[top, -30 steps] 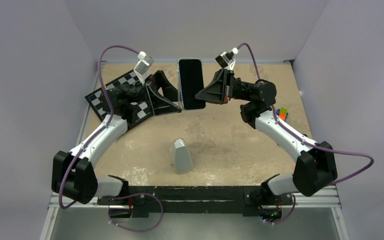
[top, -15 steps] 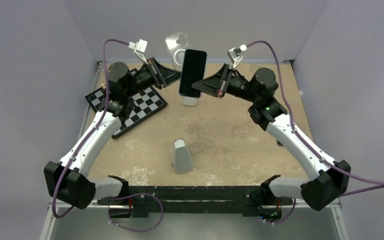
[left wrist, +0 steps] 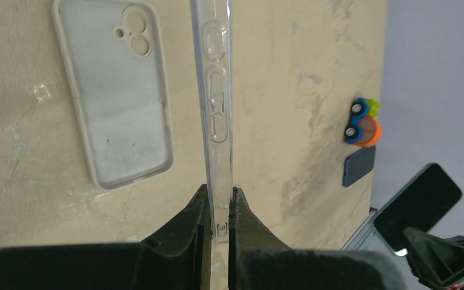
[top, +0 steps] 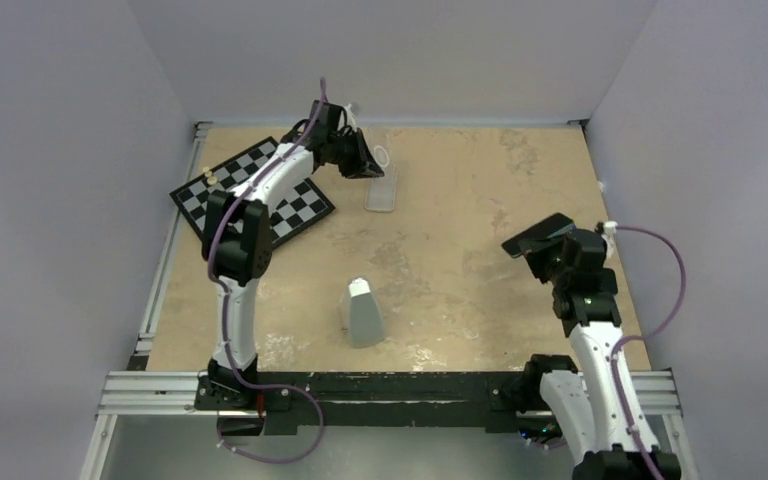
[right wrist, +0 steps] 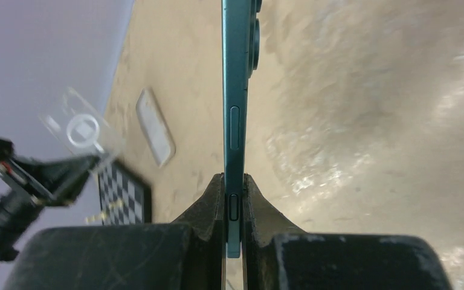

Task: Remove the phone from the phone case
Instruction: Place the phone at the center of the board, then reset both arms

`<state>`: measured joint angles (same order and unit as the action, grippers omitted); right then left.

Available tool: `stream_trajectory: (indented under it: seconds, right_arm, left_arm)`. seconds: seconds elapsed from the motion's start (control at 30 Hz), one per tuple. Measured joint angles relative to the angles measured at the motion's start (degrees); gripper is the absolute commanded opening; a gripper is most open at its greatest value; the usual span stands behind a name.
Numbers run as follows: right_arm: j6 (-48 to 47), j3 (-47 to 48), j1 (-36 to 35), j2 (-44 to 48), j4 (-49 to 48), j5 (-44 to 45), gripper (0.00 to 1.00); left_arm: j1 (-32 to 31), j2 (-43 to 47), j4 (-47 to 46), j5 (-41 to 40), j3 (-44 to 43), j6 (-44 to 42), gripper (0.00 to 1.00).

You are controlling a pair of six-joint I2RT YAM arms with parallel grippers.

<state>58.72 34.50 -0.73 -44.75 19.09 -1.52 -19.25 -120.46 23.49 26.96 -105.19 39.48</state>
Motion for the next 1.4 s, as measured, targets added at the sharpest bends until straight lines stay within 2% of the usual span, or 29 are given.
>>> stream_trajectory:
  seconds: [0.07,0.13,0.23,0.3,0.37,0.5,0.67,0.73,0.77,0.83,0.93,1.0,1.17,1.4]
  right_arm:
    - [1.14,-2.23,4.33,5.14,3.39,2.49,0.00]
    - [2.43,-3.15,8.09,8.79,6.54,5.70,0.00]
    - [3.52,-4.63,13.11,12.46,9.60,9.38,0.00]
    - [3.65,-6.14,16.94,13.97,11.34,11.06,0.00]
    - [3.26,-7.02,21.14,13.88,12.52,11.54,0.00]
    - [1.31,-8.92,29.83,9.79,12.17,10.84,0.00]
    - [-1.64,-12.02,36.50,7.98,12.61,8.20,0.05]
    - [-2.71,-12.04,37.86,7.72,12.61,7.80,0.10]
    - [-3.17,-12.04,38.32,7.63,12.57,7.74,0.16]
    - [-3.89,-12.07,39.06,7.28,12.46,7.34,0.33]
    - [-5.16,-12.26,39.93,5.20,10.80,6.99,0.64]
    - [-6.27,-12.26,40.83,3.32,9.97,6.34,0.78]
    - [-8.44,-12.24,41.70,4.44,10.62,5.18,0.83]
    - [-13.14,-5.77,41.64,9.09,16.35,2.21,0.86]
  left_arm:
    - [-0.02,-4.11,5.42,1.07,-2.71,-2.84,0.00]
    - [0.04,-7.58,9.64,1.60,-6.73,-4.63,0.07]
    - [0.11,-12.28,13.75,3.30,-13.38,-6.49,0.12]
    - [0.13,-15.21,16.57,4.44,-18.43,-7.67,0.21]
    - [0.13,-17.22,17.57,4.94,-21.53,-8.33,0.30]
    - [0.39,-17.99,19.08,5.35,-22.01,-8.61,0.44]
    - [1.01,-18.29,20.11,5.62,-22.01,-8.66,0.52]
    - [1.22,-18.29,20.74,5.33,-22.01,-8.66,0.59]
    - [1.27,-18.29,20.90,5.27,-22.01,-8.66,0.63]
    - [1.36,-18.29,20.98,5.03,-22.01,-8.59,0.71]
    - [1.36,-17.92,21.27,4.44,-21.99,-8.57,0.75]
    - [1.36,-16.70,21.64,3.82,-21.68,-8.57,0.79]
    - [1.36,-7.93,22.08,2.58,-20.15,-8.52,0.81]
    - [0.26,11.89,18.40,0.44,-16.50,-8.55,0.81]
